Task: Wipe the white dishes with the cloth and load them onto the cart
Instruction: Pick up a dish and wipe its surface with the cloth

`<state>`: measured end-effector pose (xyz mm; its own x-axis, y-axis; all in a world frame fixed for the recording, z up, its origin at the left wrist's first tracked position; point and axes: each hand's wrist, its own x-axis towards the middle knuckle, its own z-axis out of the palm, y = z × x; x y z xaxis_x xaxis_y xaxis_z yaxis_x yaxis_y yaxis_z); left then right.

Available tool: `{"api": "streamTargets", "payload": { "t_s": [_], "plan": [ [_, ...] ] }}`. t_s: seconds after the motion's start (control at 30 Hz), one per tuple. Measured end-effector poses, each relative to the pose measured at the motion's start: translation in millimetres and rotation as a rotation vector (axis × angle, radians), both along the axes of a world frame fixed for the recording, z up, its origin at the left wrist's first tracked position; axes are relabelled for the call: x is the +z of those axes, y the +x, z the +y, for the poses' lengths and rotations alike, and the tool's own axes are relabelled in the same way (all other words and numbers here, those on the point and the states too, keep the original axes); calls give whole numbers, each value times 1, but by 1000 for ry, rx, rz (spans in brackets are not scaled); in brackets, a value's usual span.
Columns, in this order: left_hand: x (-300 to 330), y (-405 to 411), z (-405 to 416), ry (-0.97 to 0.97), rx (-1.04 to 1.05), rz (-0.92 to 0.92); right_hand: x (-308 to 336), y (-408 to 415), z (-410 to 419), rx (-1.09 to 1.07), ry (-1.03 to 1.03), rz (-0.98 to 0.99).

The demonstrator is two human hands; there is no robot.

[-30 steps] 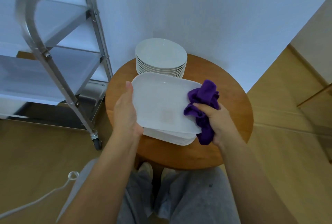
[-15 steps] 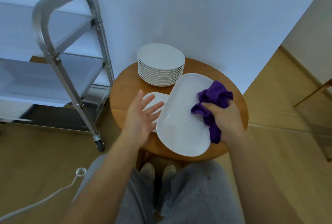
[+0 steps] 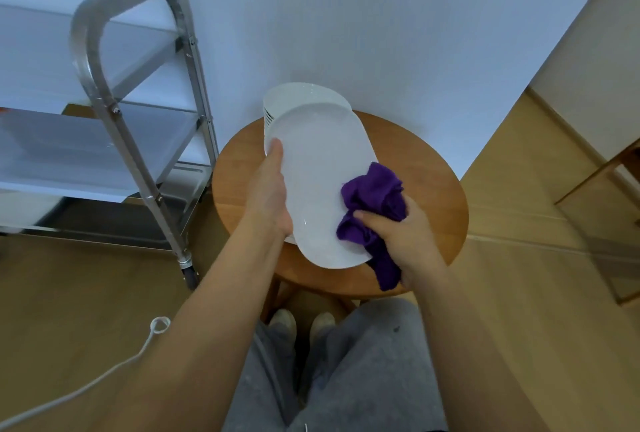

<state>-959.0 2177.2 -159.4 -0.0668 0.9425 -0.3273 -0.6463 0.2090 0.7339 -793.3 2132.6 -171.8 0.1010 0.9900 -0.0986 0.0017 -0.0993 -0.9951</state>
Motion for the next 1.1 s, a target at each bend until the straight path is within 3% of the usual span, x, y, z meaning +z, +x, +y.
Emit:
{"api": "streamTargets", "payload": {
  "t_s": [0.1,0.17,0.23,0.33,0.43,0.53,0.67,0.97,1.1],
  "plan": [
    [-1,18,-16,60,158,-108,-12,-25,-10,-317,119,219],
    [-4,30,-20,44,185,-218,-15,-42,-14,-479,156,253],
    [-7,32,-19,25,170,-225,-16,-47,-19,-510,134,248],
    [-15,23,-18,64,128,-149,-12,-32,-21,-457,152,40],
    [-18,12,-20,103,101,-54,2,-17,-21,-506,413,-209],
    [-16,18,-26,105,-1,36,16,-26,-10,-337,592,-460],
    [-14,31,-30,160,-86,114,17,-47,19,63,490,-809],
    [-9,1,-17,15,-127,-46,-18,-42,-4,477,557,-786],
    [-10,-4,-9,5,-98,-87,-19,-22,-10,621,532,-1009]
  ]
}}
